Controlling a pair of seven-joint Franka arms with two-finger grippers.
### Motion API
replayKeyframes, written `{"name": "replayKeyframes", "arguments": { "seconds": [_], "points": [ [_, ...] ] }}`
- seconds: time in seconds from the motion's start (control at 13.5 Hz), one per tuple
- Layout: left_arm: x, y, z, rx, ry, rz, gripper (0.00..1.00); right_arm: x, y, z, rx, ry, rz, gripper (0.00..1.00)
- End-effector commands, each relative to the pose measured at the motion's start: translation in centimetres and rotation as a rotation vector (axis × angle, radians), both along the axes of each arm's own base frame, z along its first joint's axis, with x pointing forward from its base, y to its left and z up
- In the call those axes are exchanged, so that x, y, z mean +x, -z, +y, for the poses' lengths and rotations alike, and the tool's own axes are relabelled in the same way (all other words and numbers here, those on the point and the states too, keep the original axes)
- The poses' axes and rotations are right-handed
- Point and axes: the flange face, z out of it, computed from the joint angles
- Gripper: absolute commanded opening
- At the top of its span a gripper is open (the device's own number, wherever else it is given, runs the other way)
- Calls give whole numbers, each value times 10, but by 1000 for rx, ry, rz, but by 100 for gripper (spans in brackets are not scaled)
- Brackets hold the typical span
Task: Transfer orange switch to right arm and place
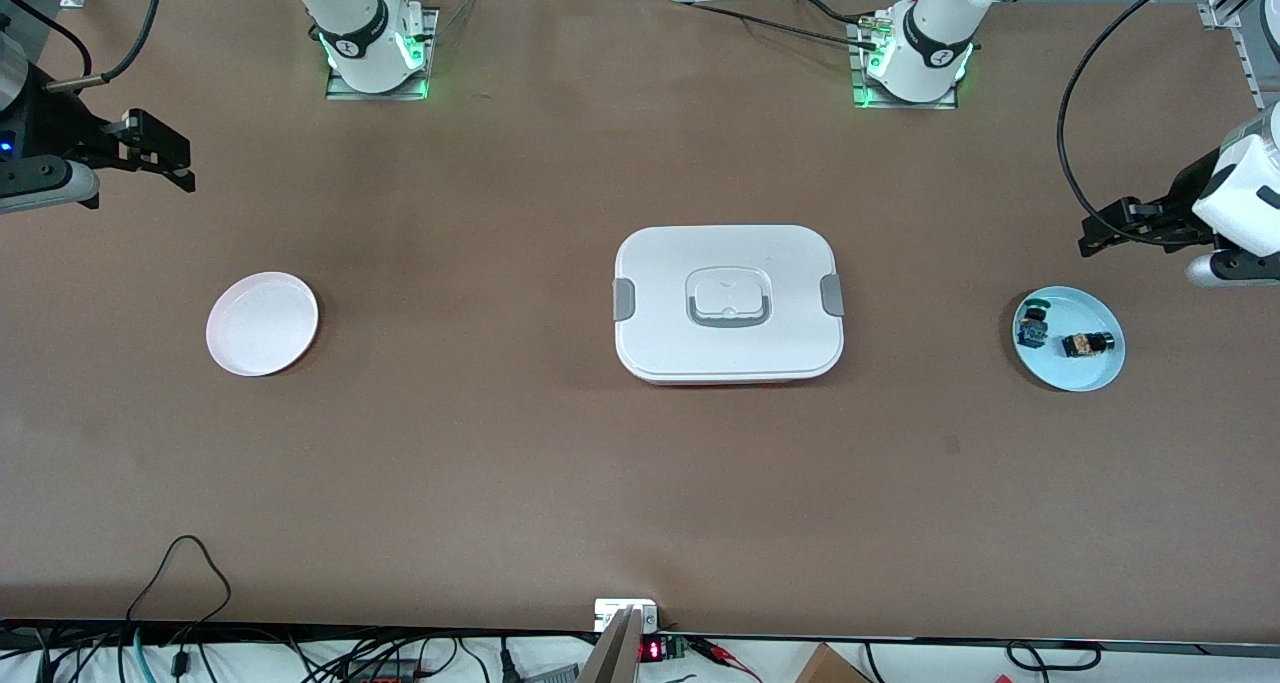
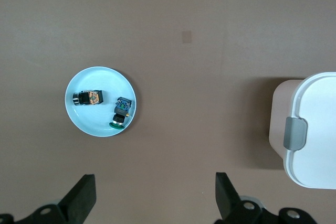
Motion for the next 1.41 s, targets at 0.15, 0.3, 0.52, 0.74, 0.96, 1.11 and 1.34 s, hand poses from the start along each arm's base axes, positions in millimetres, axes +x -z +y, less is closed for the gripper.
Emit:
{"name": "replayKeyframes", "arguments": {
  "seconds": [0.15,0.3,0.52,0.74,0.96,1.11,1.34],
  "points": [
    [3,-5,2,3,-4,8,100,-1,-4,-4,1,12,-11,100],
    [3,-5,2,3,-4,8,100,-1,-5,-5,1,12,-13,100],
    [3,-5,2,4,-5,8,100,-1,-5,-5,1,12,-13,100],
    [2,-5,3,3,-7,13,100,-1,-5,-5,1,12,-13,100],
    [0,-2,4,3,-11,36,100,-1,-5,-5,1,11,-14,100],
    [-2,-1,6,4,-11,52,100,-1,-6,-6,1,11,-16,100],
    [-4,-1,5,4,-8,63,100,-1,-6,-5,1,8,-16,100]
  ]
}}
